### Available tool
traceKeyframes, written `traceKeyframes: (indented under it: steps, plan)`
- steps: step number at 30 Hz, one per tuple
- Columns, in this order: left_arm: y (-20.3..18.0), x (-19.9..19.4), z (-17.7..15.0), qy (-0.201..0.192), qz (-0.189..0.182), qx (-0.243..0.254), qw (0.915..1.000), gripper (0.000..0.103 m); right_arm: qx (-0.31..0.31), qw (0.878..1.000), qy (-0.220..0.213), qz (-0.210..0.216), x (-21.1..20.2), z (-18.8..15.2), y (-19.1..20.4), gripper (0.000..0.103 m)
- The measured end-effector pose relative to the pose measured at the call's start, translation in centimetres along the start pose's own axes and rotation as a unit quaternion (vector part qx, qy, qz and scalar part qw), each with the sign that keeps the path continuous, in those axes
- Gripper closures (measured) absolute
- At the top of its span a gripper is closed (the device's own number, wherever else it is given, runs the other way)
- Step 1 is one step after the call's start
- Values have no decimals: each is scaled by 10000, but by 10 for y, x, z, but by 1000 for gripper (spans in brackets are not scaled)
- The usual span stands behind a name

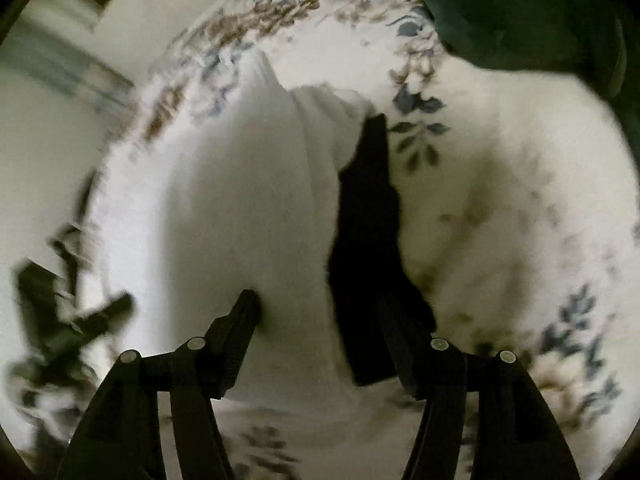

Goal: Fold small clothes

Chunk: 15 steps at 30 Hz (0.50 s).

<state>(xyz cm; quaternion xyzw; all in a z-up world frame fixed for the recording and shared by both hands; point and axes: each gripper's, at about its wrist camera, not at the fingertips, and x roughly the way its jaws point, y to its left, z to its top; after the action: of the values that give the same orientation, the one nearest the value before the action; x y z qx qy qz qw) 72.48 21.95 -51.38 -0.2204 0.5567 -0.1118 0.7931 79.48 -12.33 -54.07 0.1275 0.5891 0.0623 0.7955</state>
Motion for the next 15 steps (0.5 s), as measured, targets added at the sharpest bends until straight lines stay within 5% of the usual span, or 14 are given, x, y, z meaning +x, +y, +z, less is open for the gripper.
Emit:
traceKeyframes:
  steps: [3, 6, 8, 15]
  plan:
    - [-33, -15, -7, -325, 990, 549, 9930, 62, -267, 9964, -233, -775, -32, -14, 22, 33]
    - [-54, -24, -24, -349, 1619, 788, 9830, 42, -295, 9889, -391, -1406, -59, -30, 38, 13]
    - [-62, -32, -35, -297, 1795, 822, 9799, 21, -308, 9840, -492, -1686, -81, -45, 45, 5]
    - [-101, -96, -65, -523, 2158, 892, 9710, 14, -391, 9707, -889, -2197, -174, -98, 67, 0]
